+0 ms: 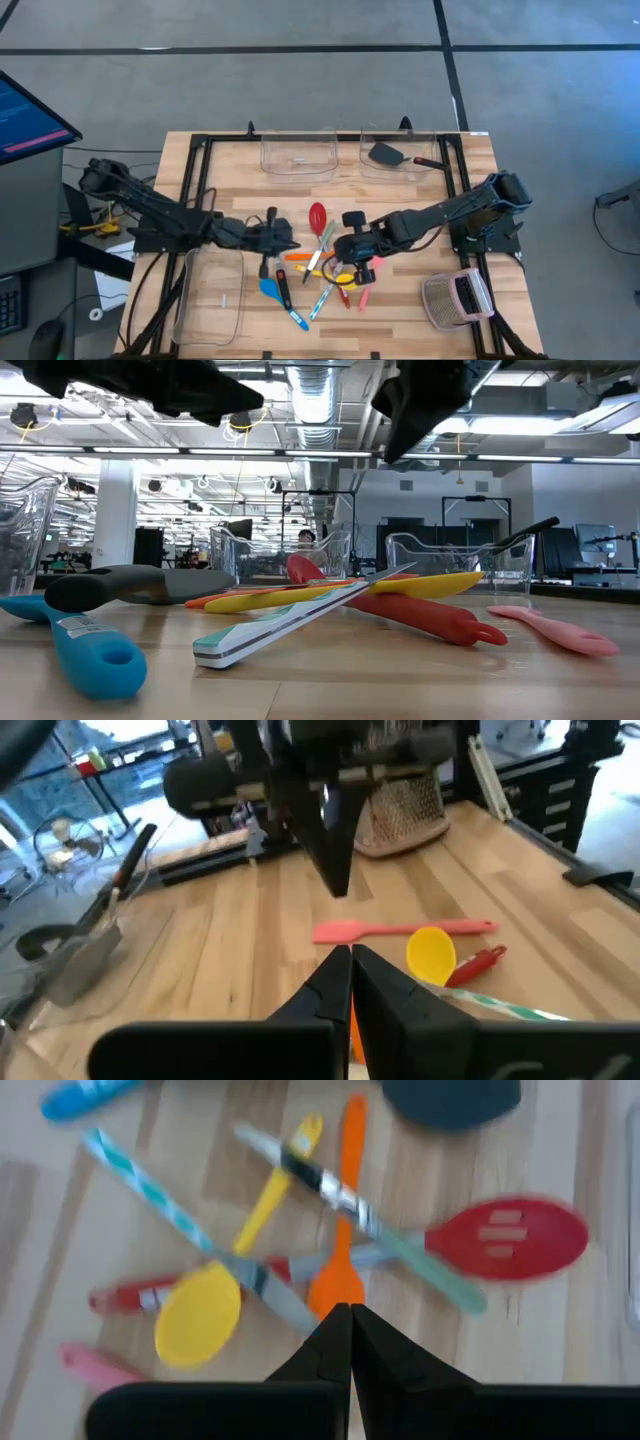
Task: Pick & Place Kitchen Items
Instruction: Put the blue patterned table knife into the top left transparent bin
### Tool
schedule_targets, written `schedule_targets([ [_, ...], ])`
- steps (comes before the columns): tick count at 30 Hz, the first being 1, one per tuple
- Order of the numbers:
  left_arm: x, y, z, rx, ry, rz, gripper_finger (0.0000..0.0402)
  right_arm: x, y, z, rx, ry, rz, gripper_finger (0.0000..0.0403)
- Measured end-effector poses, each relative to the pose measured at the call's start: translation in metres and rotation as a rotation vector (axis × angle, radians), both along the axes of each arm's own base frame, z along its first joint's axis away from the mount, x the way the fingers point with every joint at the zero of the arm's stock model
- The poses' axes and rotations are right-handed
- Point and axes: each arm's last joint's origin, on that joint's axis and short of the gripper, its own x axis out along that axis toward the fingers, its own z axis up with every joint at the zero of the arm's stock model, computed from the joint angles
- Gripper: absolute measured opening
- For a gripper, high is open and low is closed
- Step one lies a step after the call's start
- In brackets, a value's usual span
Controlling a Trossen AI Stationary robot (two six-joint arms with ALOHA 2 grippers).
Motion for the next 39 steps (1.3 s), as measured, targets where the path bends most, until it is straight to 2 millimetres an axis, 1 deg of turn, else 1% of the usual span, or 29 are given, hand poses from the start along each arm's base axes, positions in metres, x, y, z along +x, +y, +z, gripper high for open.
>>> schedule_targets([
  [3, 0.007, -0.002, -0.002, 0.003, 0.014, 0.002, 0.0002, -0.016, -0.005, -0.003, 0.015, -0.031, -0.01, 0.0001],
  [5, 0.007, -0.003, -0.003, 0.0, 0.019, 0.005, 0.0002, -0.023, -0.008, -0.003, 0.044, -0.092, -0.022, 0.0002],
  [7, 0.01, -0.004, -0.001, -0.031, 0.011, 0.011, 0.0002, -0.035, -0.012, -0.006, 0.052, -0.112, -0.024, 0.0002],
  [9, 0.011, -0.006, -0.002, -0.066, 0.02, 0.014, 0.0002, -0.04, -0.013, -0.008, 0.072, -0.167, -0.023, 0.0001],
  [11, 0.015, -0.01, -0.003, -0.107, 0.019, 0.017, 0.0002, -0.049, -0.017, -0.014, 0.072, -0.167, -0.025, 0.0001],
  [13, 0.016, -0.016, -0.007, -0.14, 0.047, 0.013, 0.0002, -0.052, -0.018, -0.018, 0.082, -0.192, -0.025, 0.0001],
  [15, 0.023, -0.022, -0.011, -0.179, 0.059, 0.008, 0.0002, -0.059, -0.02, -0.023, 0.075, -0.171, -0.026, 0.0002],
  [16, 0.023, -0.025, -0.013, -0.192, 0.078, 0.009, 0.0002, -0.059, -0.02, -0.024, 0.076, -0.175, -0.026, 0.0002],
  [19, 0.039, -0.033, -0.011, -0.265, 0.07, 0.02, 0.0002, -0.063, -0.023, -0.027, 0.035, -0.191, -0.042, 0.0001],
  [21, 0.046, -0.038, -0.01, -0.279, 0.078, 0.025, 0.0002, -0.062, -0.024, -0.023, -0.017, -0.269, -0.041, 0.0001],
  [23, 0.056, -0.041, -0.005, -0.273, 0.094, 0.028, 0.0002, -0.072, -0.029, -0.018, -0.075, -0.313, -0.04, 0.0001],
  [25, 0.062, -0.043, -0.002, -0.258, 0.156, 0.042, 0.0002, -0.074, -0.031, -0.009, -0.074, -0.434, -0.036, 0.0001],
  [27, 0.07, -0.044, 0.002, -0.28, 0.21, 0.077, 0.0002, -0.088, -0.037, -0.004, -0.084, -0.489, -0.026, 0.0001],
  [29, 0.072, -0.044, 0.001, -0.289, 0.294, 0.116, 0.0002, -0.094, -0.039, 0.004, -0.072, -0.596, -0.015, 0.0001],
  [31, 0.082, -0.043, 0.003, -0.318, 0.316, 0.146, 0.0002, -0.107, -0.043, 0.006, -0.074, -0.636, -0.014, 0.0001],
  [33, 0.081, -0.043, 0.004, -0.326, 0.369, 0.172, 0.0002, -0.114, -0.046, 0.009, -0.068, -0.7, -0.023, 0.0001],
  [34, 0.088, -0.044, 0.007, -0.36, 0.355, 0.173, 0.0002, -0.118, -0.049, 0.007, -0.076, -0.714, -0.033, 0.0001],
  [35, 0.091, -0.044, 0.01, -0.389, 0.356, 0.174, 0.0002, -0.125, -0.051, 0.004, -0.088, -0.712, -0.04, 0.0001],
  [36, 0.088, -0.043, 0.01, -0.397, 0.395, 0.19, 0.0002, -0.127, -0.052, 0.002, -0.101, -0.722, -0.044, 0.0001],
  [37, 0.09, -0.044, 0.012, -0.42, 0.409, 0.19, 0.0002, -0.127, -0.054, 0.002, -0.111, -0.751, -0.053, 0.0001],
  [39, 0.1, -0.046, 0.018, -0.481, 0.384, 0.174, 0.0002, -0.137, -0.059, -0.007, -0.147, -0.74, -0.051, 0.0001],
])
